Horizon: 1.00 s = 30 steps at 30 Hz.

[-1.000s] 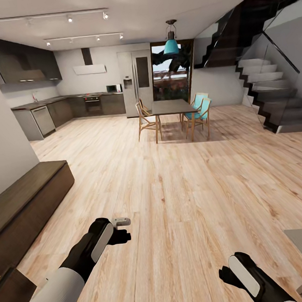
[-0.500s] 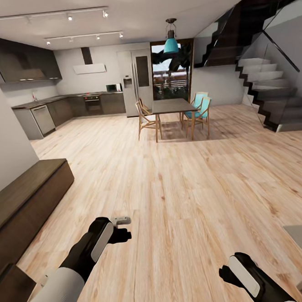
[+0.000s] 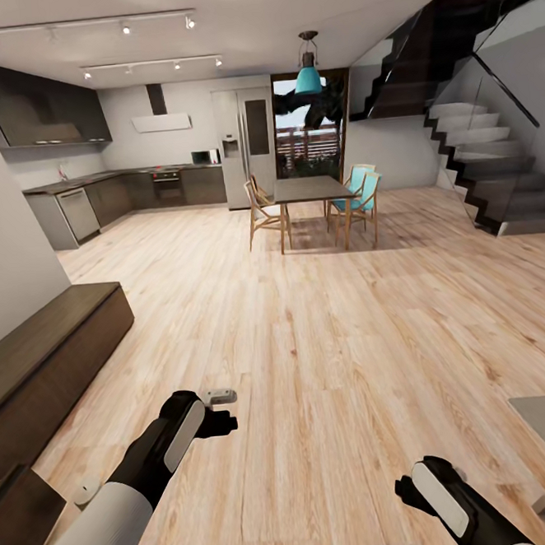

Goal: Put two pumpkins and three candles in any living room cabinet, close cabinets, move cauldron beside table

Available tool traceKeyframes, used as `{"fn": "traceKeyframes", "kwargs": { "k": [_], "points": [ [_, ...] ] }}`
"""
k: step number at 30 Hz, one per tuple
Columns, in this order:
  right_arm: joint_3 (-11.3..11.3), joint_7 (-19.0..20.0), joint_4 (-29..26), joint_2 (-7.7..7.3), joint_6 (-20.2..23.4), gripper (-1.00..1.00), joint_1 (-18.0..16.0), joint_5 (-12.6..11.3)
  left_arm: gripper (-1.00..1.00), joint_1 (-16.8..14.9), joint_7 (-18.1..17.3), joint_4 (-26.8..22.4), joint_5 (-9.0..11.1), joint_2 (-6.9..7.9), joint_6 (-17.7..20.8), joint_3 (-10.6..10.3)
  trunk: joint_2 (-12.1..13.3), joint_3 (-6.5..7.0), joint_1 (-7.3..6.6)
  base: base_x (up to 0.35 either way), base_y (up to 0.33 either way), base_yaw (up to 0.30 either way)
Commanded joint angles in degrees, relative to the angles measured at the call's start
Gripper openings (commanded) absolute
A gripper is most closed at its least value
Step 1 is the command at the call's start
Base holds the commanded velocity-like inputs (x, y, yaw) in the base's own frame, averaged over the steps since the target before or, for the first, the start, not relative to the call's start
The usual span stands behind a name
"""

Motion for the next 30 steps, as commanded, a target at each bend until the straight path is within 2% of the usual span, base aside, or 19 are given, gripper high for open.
{"fn": "traceKeyframes", "kwargs": {
  "k": [1, 9, 26, 30],
  "points": [
    [0.48, -0.53, 0.19, -0.10, -0.90, 1.00, -0.05, -0.49, 1.00, -0.05, 0.56, -0.09, 0.59, 0.07, 0.11, -0.22, -0.45, -0.24, 0.22, -0.003, 0.000, 0.000],
    [3.03, -0.53, 1.18, -0.16, -4.61, 1.00, -0.05, -0.45, 1.00, -0.05, 0.63, -0.13, 0.50, 0.07, 0.03, -0.28, -3.66, -1.68, 1.98, -0.001, 0.000, 0.000],
    [3.75, -0.53, 1.28, -0.05, -5.12, 1.00, -0.05, -0.43, 1.00, -0.05, 0.65, -0.13, 0.28, 0.07, -0.02, -0.31, -10.48, -4.73, 5.72, 0.000, 0.000, 0.000],
    [4.62, -0.53, 1.28, -0.04, -5.14, 1.00, -0.05, -0.47, 1.00, -0.05, 0.65, -0.13, 0.27, 0.07, -0.01, -0.31, -12.08, -5.45, 6.59, 0.000, 0.000, 0.000]
  ]
}}
